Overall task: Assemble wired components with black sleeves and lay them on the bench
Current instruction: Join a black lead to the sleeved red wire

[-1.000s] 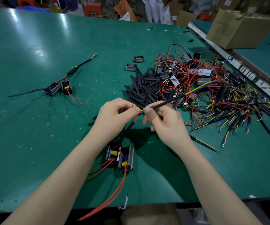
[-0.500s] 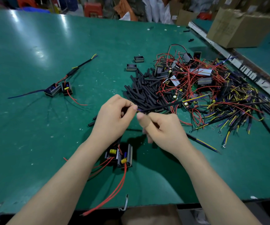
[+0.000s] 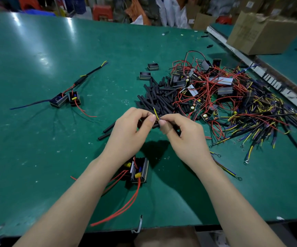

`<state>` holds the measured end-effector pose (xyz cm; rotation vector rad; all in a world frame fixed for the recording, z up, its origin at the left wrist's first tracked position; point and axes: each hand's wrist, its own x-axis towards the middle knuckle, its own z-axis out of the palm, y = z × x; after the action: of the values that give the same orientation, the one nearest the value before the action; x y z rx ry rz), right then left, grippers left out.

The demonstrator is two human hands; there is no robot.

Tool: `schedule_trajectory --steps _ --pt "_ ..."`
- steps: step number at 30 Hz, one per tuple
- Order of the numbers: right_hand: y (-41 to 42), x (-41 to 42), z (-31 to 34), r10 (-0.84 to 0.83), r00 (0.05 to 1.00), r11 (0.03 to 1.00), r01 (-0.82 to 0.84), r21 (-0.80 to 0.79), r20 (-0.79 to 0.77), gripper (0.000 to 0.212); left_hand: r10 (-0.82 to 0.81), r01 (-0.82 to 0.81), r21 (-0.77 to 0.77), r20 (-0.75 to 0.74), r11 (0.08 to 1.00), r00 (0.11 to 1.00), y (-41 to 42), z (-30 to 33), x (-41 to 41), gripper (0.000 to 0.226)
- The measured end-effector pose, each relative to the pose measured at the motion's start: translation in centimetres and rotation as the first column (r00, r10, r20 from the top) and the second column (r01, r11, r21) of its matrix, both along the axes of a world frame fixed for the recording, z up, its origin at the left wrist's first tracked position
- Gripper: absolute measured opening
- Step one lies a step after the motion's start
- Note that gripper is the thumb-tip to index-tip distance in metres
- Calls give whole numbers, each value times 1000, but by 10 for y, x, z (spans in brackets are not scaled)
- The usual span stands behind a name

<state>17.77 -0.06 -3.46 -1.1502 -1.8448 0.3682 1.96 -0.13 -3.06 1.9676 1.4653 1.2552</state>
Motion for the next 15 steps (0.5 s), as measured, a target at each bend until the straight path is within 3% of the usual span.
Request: schedule_trajectory --steps 8,15 --pt "-3 -5 -4 -26 994 998 32 50 -102 10 -91 145 -213 242 966 966 0 3 -2 14" --pt "-3 -5 -1 0 995 1000 0 -5 -102 9 -67 85 -165 109 983 992 -1 -1 2 7"
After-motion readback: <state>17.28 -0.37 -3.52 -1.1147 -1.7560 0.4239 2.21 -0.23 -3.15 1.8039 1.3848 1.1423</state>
